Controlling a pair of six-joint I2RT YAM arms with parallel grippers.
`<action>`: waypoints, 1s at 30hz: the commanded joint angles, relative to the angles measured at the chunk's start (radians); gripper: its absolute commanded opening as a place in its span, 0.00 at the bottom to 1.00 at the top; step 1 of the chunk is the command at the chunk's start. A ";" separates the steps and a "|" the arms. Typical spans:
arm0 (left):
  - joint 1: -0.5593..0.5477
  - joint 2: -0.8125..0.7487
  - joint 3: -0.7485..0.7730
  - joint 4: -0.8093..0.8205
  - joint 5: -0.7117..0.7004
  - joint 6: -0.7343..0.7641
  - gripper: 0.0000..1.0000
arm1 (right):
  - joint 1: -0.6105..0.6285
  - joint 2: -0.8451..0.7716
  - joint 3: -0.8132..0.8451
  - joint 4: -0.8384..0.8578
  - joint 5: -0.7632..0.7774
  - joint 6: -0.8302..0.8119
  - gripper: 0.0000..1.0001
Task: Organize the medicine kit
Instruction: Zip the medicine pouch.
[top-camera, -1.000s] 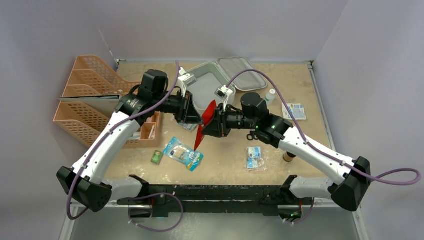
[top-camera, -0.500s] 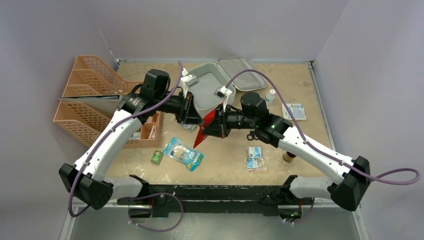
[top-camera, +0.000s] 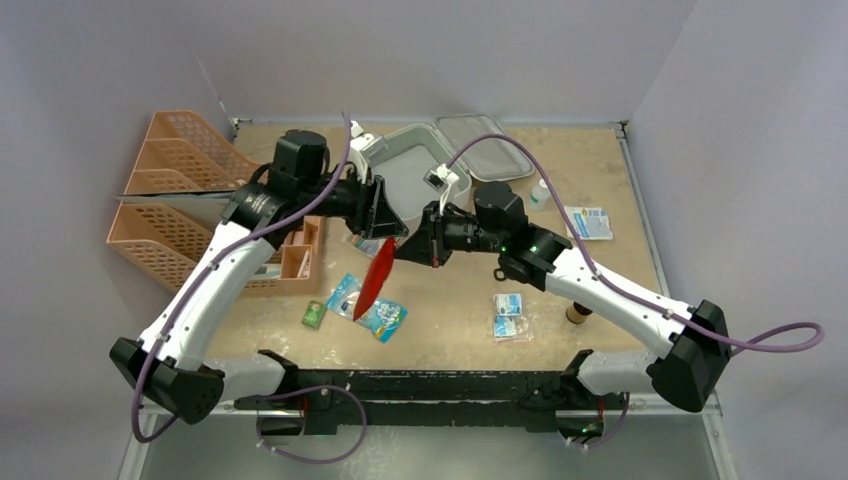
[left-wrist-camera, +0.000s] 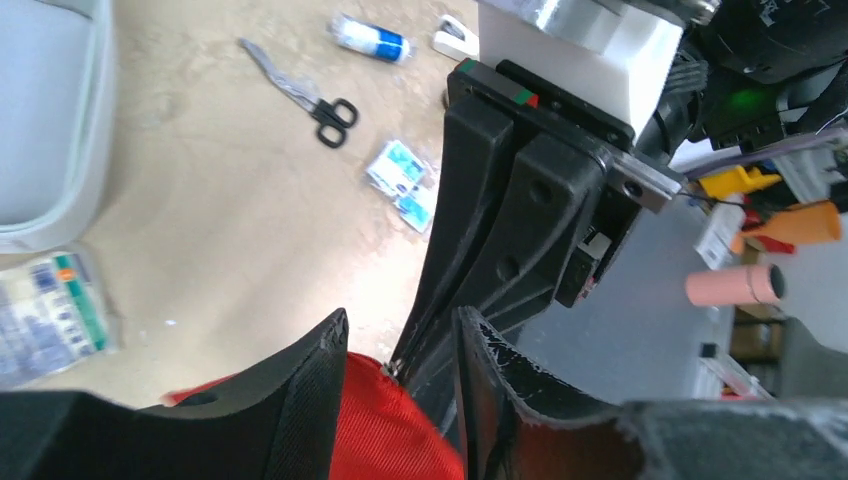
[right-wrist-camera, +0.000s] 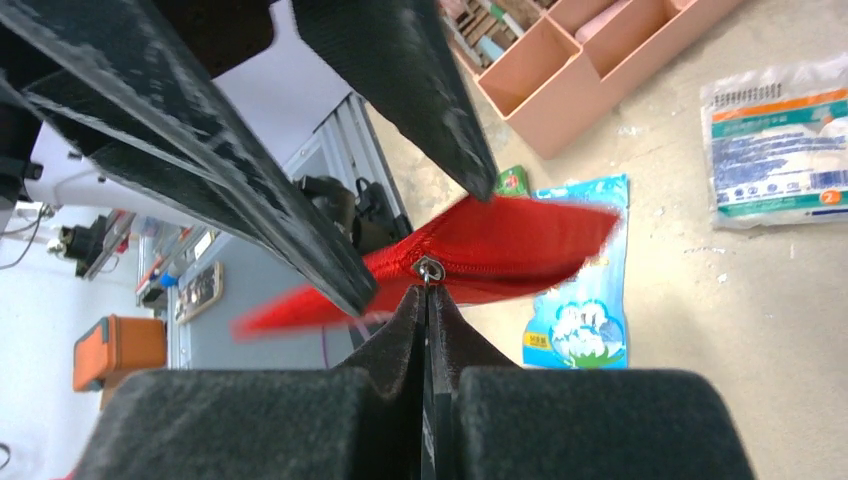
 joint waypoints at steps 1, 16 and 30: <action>0.008 -0.118 0.006 0.037 -0.173 0.051 0.42 | -0.006 -0.036 0.012 0.085 0.063 0.027 0.00; 0.007 -0.146 -0.021 -0.049 -0.161 0.162 0.60 | -0.008 -0.044 0.035 0.105 0.173 0.066 0.00; 0.004 -0.102 -0.104 0.078 -0.143 0.354 0.53 | -0.008 -0.039 0.061 0.117 0.150 0.084 0.00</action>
